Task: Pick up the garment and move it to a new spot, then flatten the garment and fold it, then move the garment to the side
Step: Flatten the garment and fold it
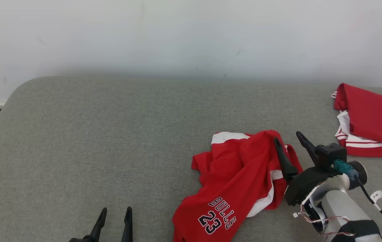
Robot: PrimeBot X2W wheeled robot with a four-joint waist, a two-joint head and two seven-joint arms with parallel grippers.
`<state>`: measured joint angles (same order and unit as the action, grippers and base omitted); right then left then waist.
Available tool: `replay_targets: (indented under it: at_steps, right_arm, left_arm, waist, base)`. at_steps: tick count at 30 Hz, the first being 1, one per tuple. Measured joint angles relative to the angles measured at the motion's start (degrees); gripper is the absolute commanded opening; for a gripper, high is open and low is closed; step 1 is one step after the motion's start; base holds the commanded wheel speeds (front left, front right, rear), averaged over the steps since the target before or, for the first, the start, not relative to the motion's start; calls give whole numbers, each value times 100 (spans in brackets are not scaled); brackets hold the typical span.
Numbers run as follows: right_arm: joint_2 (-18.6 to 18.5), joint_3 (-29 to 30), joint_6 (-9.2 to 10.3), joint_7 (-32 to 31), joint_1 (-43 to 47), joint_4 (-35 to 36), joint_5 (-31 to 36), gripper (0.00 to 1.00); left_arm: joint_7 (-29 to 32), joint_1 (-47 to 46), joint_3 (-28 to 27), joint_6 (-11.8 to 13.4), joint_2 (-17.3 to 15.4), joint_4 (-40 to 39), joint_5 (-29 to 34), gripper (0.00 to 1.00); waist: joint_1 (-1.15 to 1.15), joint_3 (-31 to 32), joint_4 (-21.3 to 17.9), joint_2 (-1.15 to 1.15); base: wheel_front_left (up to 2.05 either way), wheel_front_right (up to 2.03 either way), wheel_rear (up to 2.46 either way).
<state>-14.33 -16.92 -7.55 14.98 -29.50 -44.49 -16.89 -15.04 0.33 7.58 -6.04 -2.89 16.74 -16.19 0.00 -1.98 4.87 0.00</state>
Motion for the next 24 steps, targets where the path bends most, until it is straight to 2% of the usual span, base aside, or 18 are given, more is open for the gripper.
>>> replay_targets:
  at_steps: [6, 12, 18, 24]
  right_arm:
    - [4, 392, 0, 1, 631, 1240, 23, 100]
    - [258, 928, 0, 1, 1529, 2223, 326, 100]
    - [648, 1511, 0, 2, 2299, 2850, 567, 100]
    - [980, 1862, 0, 1, 2906, 3109, 694, 100]
  left_arm:
    - [0, 56, 14, -3, -1, -15, 29, 100]
    - [0, 79, 87, -40, 0, -24, 65, 100]
    - [0, 94, 396, -93, 1, 33, 209, 100]
    - [0, 225, 1133, -134, -13, 178, 376, 100]
  waist:
    - [0, 22, -229, 0]
    - [0, 73, -348, 0]
    - [-1, 110, -361, 0]
    - [0, 114, -375, 0]
  base:
    - [0, 0, 0]
    - [0, 0, 0]
    - [0, 0, 0]
    - [0, 0, 0]
